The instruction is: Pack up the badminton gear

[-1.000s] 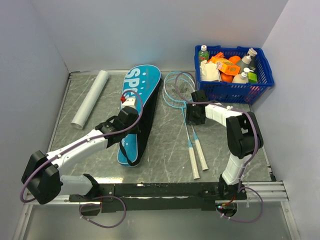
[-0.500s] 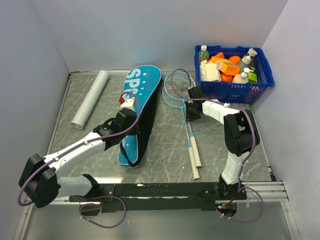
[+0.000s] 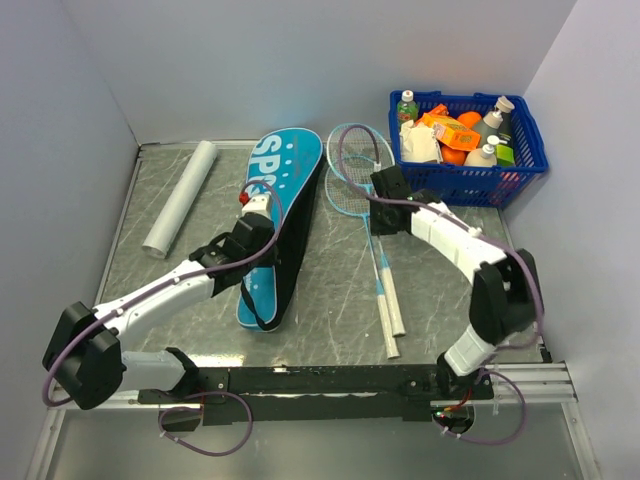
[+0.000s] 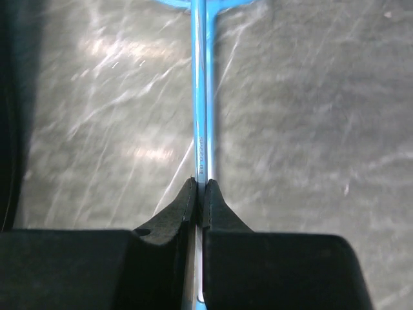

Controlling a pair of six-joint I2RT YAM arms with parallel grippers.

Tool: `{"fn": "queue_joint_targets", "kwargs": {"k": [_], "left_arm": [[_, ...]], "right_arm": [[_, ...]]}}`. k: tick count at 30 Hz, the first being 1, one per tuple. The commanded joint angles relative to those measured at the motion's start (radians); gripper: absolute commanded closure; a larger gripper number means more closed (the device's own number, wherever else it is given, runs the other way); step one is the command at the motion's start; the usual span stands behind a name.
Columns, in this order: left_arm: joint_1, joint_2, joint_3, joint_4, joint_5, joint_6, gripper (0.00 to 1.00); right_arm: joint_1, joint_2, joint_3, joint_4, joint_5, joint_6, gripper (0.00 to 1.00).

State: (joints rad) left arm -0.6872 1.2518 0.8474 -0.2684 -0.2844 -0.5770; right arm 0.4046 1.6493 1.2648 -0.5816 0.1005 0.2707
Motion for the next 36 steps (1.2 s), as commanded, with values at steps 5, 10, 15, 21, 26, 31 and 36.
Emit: {"fn": "queue_joint_targets", "kwargs": {"k": [5,10,15,21,26,31,36], "left_arm": [[0.025,0.021,0.114,0.067,0.007,0.012,0.99],[0.031,0.054,0.156,0.067,0.016,0.014,0.99],[0.034,0.081,0.203,0.061,0.025,0.016,0.99],[0.034,0.097,0.237,0.054,0.045,0.012,0.99],[0.032,0.087,0.236,0.055,0.048,0.009,0.99],[0.034,0.072,0.228,0.052,0.051,0.011,0.99],[0.032,0.049,0.203,0.054,0.076,0.005,0.99]], "right_arm": [[0.155,-0.258,-0.16,-0.107,0.175,0.102,1.0],[0.23,-0.37,-0.237,-0.162,0.189,0.157,1.0],[0.339,-0.413,-0.274,-0.198,0.199,0.206,1.0],[0.459,-0.413,-0.286,-0.231,0.214,0.277,1.0],[0.539,-0.39,-0.294,-0.241,0.223,0.331,1.0],[0.602,-0.37,-0.303,-0.23,0.219,0.367,1.0],[0.611,-0.271,-0.251,-0.153,0.2,0.346,1.0]]}}
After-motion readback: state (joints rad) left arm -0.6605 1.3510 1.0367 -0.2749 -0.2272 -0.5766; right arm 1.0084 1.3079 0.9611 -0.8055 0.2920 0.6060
